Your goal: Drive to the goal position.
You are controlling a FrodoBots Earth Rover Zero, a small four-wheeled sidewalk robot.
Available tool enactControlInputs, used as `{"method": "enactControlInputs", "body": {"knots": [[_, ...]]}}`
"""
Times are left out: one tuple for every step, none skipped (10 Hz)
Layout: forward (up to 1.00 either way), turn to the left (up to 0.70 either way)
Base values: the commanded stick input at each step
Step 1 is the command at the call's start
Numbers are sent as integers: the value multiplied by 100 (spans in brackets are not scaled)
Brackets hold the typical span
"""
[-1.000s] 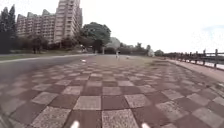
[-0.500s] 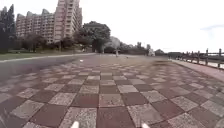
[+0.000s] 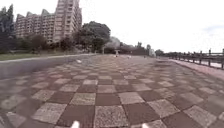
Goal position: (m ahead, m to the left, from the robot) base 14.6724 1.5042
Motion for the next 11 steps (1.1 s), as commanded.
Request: {"method": "enactControlInputs", "body": {"knots": [[70,0],[70,0],[70,0],[70,0],[70,0],[70,0],[70,0],[70,0],[70,0],[70,0],[70,0]]}}
